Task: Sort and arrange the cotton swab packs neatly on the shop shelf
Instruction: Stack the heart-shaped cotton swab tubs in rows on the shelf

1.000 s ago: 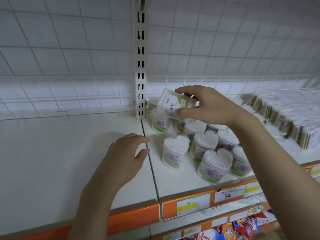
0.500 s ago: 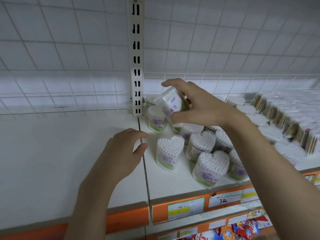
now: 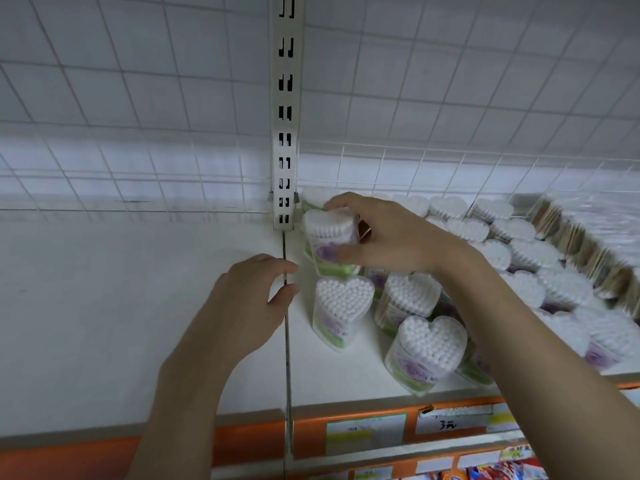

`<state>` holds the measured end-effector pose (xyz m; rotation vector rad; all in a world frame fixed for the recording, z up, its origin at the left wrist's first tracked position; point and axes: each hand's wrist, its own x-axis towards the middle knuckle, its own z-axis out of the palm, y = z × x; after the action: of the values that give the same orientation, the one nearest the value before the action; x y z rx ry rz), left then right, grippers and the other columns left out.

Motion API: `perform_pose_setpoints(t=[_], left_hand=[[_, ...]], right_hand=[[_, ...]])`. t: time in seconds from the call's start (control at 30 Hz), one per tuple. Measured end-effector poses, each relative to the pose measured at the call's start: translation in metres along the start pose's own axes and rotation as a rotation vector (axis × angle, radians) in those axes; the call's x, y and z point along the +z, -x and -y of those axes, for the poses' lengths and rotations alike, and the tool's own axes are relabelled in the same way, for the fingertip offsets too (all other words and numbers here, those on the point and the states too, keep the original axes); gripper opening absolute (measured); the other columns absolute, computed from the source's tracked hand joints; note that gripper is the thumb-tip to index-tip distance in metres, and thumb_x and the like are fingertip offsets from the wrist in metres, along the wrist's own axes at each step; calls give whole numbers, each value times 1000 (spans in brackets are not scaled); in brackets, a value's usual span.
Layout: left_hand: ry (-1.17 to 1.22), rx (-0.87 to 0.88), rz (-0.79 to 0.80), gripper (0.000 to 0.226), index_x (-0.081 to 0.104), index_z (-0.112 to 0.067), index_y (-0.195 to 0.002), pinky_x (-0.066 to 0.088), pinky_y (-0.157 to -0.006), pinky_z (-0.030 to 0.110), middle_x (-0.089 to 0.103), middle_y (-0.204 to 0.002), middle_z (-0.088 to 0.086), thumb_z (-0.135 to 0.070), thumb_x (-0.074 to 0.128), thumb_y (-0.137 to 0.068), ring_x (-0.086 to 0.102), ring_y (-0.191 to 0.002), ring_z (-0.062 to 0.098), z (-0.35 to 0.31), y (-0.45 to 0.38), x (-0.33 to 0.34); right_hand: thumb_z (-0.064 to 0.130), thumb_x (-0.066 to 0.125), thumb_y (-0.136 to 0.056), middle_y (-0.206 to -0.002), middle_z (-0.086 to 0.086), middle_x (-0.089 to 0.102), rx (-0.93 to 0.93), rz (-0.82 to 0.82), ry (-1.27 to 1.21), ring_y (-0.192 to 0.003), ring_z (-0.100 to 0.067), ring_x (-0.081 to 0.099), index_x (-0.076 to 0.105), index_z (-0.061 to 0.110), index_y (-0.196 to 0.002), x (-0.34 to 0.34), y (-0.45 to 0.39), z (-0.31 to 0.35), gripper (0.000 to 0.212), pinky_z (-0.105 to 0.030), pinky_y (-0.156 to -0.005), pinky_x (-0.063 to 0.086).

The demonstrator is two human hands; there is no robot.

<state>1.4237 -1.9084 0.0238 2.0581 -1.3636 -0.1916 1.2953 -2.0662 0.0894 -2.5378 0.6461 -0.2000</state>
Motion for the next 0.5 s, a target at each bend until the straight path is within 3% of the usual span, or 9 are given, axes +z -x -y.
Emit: perform_pose_setpoints(t=[0.07, 0.13, 0.37, 0.5], left_hand=[[-10, 1, 3, 29, 61, -23, -117, 42, -89, 28, 61, -112, -10, -28, 57, -89, 56, -100, 10, -1, -1, 0], [-15, 2, 4, 29, 61, -24, -118, 42, -88, 28, 60, -112, -10, -29, 56, -90, 56, -101, 10, -1, -1, 1], [5, -2, 33, 30, 59, -30, -118, 35, -70, 14, 57, -108, -17, -26, 56, -89, 53, -96, 1, 2, 1, -1], [56, 6, 87, 32, 59, -35, -116, 37, -75, 12, 54, -104, -26, -26, 60, -85, 51, -95, -7, 1, 5, -2]], right_hand=[[42, 67, -74, -87, 10, 50, 17, 29, 15, -74, -2, 48, 41, 35, -119, 0, -1, 0, 52, -26, -62, 37], [44, 65, -72, -88, 13, 45, 31, 58, 37, -74, 0, 44, 41, 33, -115, 1, -3, -1, 51, -25, -59, 32], [41, 62, -78, -95, 15, 49, 42, 165, 137, -82, 0, 46, 47, 30, -115, -1, -9, -2, 41, -23, -64, 37], [39, 61, -79, -95, 12, 60, 21, 178, 142, -85, -5, 55, 60, 27, -100, -4, -9, -3, 24, -22, -70, 45]])
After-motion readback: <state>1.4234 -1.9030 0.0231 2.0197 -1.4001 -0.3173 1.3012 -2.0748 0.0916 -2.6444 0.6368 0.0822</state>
